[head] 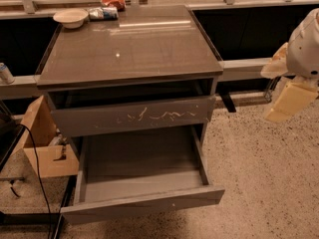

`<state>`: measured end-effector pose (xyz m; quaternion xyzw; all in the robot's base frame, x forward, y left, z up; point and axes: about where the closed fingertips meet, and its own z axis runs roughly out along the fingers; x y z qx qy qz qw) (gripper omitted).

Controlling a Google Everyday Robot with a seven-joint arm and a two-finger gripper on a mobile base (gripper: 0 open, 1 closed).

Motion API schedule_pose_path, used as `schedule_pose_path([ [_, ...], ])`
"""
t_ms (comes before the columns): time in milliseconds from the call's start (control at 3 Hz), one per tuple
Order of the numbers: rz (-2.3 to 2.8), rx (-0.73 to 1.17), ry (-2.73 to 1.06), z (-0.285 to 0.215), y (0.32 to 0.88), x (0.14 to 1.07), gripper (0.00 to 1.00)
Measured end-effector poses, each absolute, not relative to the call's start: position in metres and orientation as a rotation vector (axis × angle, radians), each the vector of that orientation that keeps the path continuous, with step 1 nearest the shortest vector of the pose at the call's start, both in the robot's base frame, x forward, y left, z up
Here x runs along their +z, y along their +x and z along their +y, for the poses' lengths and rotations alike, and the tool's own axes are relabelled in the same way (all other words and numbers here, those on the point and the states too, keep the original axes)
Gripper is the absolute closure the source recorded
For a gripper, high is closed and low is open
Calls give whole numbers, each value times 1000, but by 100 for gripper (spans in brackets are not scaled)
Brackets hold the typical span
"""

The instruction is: Close middle drawer

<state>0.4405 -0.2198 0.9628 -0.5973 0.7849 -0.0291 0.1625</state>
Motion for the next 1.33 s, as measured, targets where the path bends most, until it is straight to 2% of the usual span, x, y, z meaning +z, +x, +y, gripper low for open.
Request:
schedule_pose_path([
  [667, 2248, 3, -1652, -235, 445, 902, 85],
  [1000, 2237, 96, -1631, -241, 438, 852, 100],
  [1333, 2234, 239, -1617, -244, 426, 797, 100],
])
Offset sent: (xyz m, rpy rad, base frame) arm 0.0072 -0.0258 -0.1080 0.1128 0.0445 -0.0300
